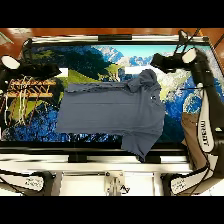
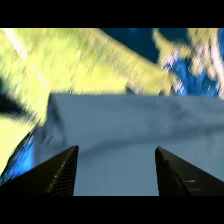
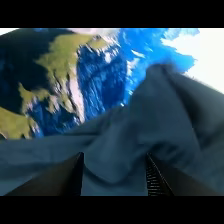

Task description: Fold the shirts.

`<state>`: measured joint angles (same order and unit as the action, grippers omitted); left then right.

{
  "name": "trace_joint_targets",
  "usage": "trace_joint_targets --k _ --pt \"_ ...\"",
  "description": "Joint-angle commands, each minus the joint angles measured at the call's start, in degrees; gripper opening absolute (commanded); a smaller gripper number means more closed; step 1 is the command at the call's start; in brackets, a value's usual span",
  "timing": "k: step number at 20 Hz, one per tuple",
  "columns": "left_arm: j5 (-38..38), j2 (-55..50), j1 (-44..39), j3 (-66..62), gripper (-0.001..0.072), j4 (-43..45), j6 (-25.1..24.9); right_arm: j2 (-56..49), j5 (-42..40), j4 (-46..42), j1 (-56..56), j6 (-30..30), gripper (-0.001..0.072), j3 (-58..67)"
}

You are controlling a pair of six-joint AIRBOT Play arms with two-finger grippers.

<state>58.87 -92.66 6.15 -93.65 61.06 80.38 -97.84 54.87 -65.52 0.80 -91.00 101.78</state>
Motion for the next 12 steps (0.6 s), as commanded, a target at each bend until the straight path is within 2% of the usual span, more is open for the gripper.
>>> trace_joint_targets --k 1,2,4,5,6,8,9,12 --pt "24.4 -0.4 6.0 -6.6 0.0503 1.3 1.3 4.6 21.0 -5.6 4.9 3.1 0.0503 0.9" --pt "31.1 -0.4 8.1 -7.2 0.0452 2.3 2.5 5.8 28.4 -8.4 6.6 3.2 0.0503 0.9" --pt "42.0 0.0 10.9 -4.3 0.0451 5.2 4.0 7.1 42.6 -10.6 10.2 4.7 0.0503 0.0" --pt "44.7 1.2 11.4 -0.4 0.0452 5.7 3.8 8.0 47.0 -10.5 11.5 5.8 0.0503 -2.2" --pt "43.9 3.8 11.7 6.2 0.0452 5.6 1.7 9.6 48.8 -10.5 12.4 6.4 0.0503 -5.9" --pt "33.8 11.2 12.5 21.5 0.0492 5.6 -0.4 14.6 45.9 -9.5 13.5 7.1 0.0503 -15.7" --pt "28.7 14.5 13.2 28.3 0.0566 5.4 -1.0 17.4 42.9 -8.9 13.7 7.3 0.0503 -20.7" --pt "22.1 18.4 16.3 41.7 0.0574 3.1 -7.3 22.5 37.1 -7.1 13.7 7.2 0.0503 -30.2"
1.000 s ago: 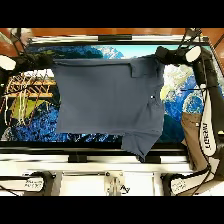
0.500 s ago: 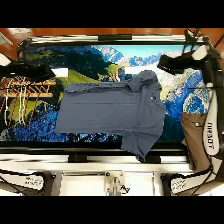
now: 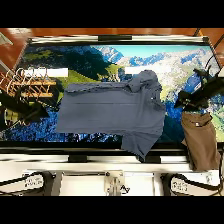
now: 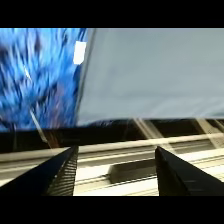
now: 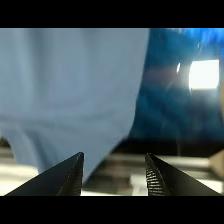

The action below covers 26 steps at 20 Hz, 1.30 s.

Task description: Fold the shirts.

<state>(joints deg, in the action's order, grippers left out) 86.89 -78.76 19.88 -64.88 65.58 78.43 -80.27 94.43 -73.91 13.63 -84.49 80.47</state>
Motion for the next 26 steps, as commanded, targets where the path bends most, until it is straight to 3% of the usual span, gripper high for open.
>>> trace_joint_targets --k 1,4,11,19,20,22,24,26 --pt "-7.1 4.0 3.7 15.0 0.0571 -2.7 -8.0 5.6 -3.1 2.1 0.8 0.7 0.0503 -10.3" --pt "-11.1 2.5 5.5 16.1 0.0531 -4.2 -9.2 5.7 -2.7 4.7 0.8 0.8 0.0503 -10.7" --pt "-12.4 -2.8 4.8 16.1 0.0531 -7.6 -11.4 5.7 -2.7 6.0 0.8 0.7 0.0503 -10.7" --pt "-16.2 -6.2 -0.5 16.1 0.0527 -9.4 -10.6 5.7 -2.8 6.1 0.8 0.3 0.0503 -10.7" --pt "-16.5 -6.9 -1.3 16.1 0.0506 -10.5 -10.7 5.7 -2.8 6.1 0.8 0.3 0.0503 -10.7" --pt "-17.9 -7.7 -2.9 16.1 0.0389 -11.7 -9.4 5.7 -2.7 6.1 0.8 -0.1 0.0503 -10.7" --pt "-19.6 -7.8 -3.3 16.1 0.0369 -11.7 -7.6 5.7 -2.3 6.1 0.8 -0.3 0.0503 -10.7" --pt "-19.3 -7.7 -3.0 15.9 0.0145 -11.5 -7.1 5.7 -2.2 6.0 0.8 -0.3 0.0503 -10.7"
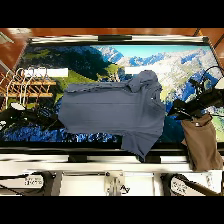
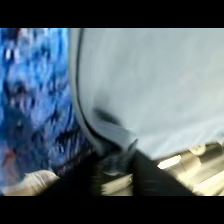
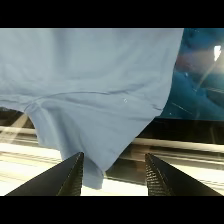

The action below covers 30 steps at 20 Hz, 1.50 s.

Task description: Fold the shirts.

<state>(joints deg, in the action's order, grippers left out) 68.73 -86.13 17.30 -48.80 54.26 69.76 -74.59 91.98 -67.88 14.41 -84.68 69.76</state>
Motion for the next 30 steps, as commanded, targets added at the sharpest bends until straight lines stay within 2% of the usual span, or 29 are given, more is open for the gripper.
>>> trace_joint_targets --k 1,4,7,12,16,26,27,28,30 --pt "-0.6 -0.2 -0.4 -0.4 0.0043 -0.1 1.2 0.0 0.1 -0.3 0.0 -0.2 0.0503 0.0" --pt "1.5 -0.2 -0.4 -1.7 0.0041 -0.1 -0.3 0.0 -0.1 -3.1 0.1 -0.1 0.0503 -2.0" --pt "4.1 0.4 -0.4 -3.2 0.0042 -0.1 -2.1 0.0 -2.6 1.7 1.5 1.2 0.0504 -11.2" --pt "4.9 1.7 -0.4 -4.4 0.0042 -0.1 -2.3 0.0 -14.5 2.8 1.5 0.8 0.0504 -23.8" --pt "5.5 1.8 -0.4 -4.6 0.0042 -0.1 -2.3 -0.1 -21.4 0.9 1.5 -0.2 0.0504 -24.2" --pt "6.4 1.8 -0.4 -4.6 0.0042 -0.1 -2.7 -5.7 -24.8 6.0 1.4 -0.2 0.0501 -24.3" --pt "6.4 1.8 -0.4 -4.6 0.0042 -0.1 -2.7 -5.7 -24.8 5.9 1.4 -0.2 0.0461 -24.3" --pt "6.4 1.8 -0.4 -4.6 0.0042 -0.1 -2.7 -5.7 -24.9 6.0 1.4 -0.2 0.0382 -24.3" --pt "6.3 1.8 -0.4 -4.6 0.0042 -0.1 -2.7 -5.7 -24.9 6.8 1.4 -0.3 0.0378 -24.3"
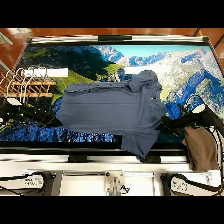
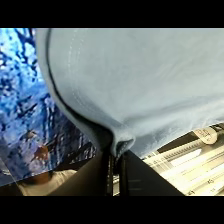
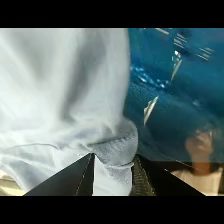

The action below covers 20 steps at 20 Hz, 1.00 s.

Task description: Fold the shirts.

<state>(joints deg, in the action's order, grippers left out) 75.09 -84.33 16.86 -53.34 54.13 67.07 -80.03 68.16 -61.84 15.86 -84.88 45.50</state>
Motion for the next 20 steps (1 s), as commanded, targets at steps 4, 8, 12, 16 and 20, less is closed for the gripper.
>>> trace_joint_targets --k 4,8,12,16,20 --pt "0.0 0.0 0.0 -0.5 0.0041 0.0 -0.5 -0.2 0.1 2.1 0.0 2.5 0.0061 0.0" --pt "0.0 2.8 -0.2 -7.5 0.004 -0.2 -0.5 4.2 2.7 3.2 0.0 8.1 0.006 4.5" --pt "-0.2 12.1 -2.5 -24.4 0.0041 -8.3 -7.4 15.6 1.6 8.7 0.0 16.9 0.006 23.0" --pt "-12.3 22.9 -4.1 -49.1 0.0041 -12.6 -7.3 26.8 -14.2 5.8 0.0 17.0 0.006 50.0" --pt "-22.2 32.3 -2.9 -65.9 0.0041 -12.6 -1.2 33.1 -19.7 2.9 0.0 10.4 0.0061 70.3"
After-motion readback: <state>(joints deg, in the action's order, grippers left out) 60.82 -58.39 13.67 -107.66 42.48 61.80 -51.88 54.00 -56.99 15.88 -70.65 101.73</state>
